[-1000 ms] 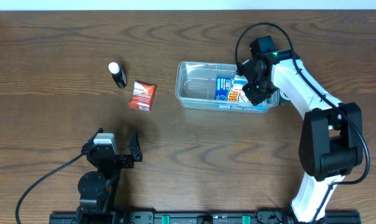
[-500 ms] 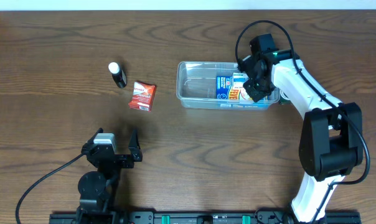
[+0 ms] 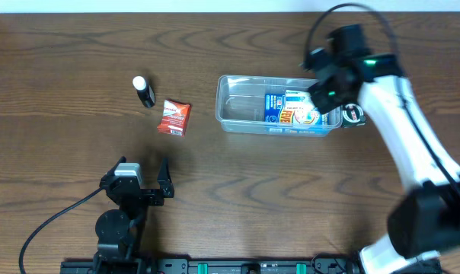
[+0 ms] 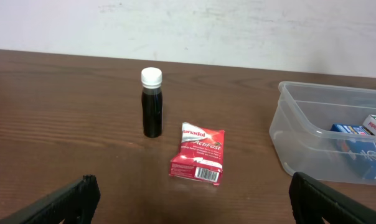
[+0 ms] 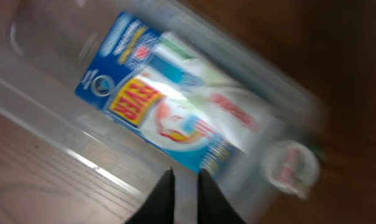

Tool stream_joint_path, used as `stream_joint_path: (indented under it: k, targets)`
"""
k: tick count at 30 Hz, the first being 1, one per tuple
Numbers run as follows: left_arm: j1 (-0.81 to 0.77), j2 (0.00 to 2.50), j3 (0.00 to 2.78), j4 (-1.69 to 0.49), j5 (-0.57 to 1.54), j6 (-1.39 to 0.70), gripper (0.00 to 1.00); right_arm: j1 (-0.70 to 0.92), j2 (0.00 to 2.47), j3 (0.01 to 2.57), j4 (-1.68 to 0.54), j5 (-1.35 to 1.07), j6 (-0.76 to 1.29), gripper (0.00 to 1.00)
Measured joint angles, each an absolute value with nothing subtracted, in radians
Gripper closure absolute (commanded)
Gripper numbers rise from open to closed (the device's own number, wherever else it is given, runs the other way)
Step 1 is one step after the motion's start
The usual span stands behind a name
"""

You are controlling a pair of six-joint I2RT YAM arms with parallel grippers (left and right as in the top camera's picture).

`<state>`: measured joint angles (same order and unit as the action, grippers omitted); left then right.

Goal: Pack container
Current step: 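Raise the right gripper and move it right toward the green tin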

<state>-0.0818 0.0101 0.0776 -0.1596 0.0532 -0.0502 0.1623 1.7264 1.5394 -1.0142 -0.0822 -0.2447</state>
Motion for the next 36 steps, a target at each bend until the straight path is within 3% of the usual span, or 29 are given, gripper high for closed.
stream_joint_path:
  k: [5, 11, 14, 22, 36]
  targets:
    - [-0.082, 0.010, 0.078, -0.160, 0.053, -0.051, 0.02, 0.015, 1.635, 1.551, -1.058, -0.017, -0.202, 0.42]
    - [-0.082, 0.010, 0.078, -0.160, 0.053, -0.051, 0.02, -0.108, 1.665, 1.525, -1.052, 0.009, -0.175, 0.36]
    - [-0.082, 0.010, 0.078, -0.160, 0.053, -0.051, 0.02, -0.134, 1.699, 1.475, -1.019, 0.010, -0.160, 0.27]
    - [-0.082, 0.010, 0.078, -0.160, 0.053, -0.051, 0.02, -0.141, 1.835, 1.300, -0.832, -0.075, -0.171, 0.25]
    - [-0.082, 0.010, 0.078, -0.160, 0.053, -0.051, 0.02, -0.105, 1.856, 1.284, -0.754, -0.161, -0.189, 0.23]
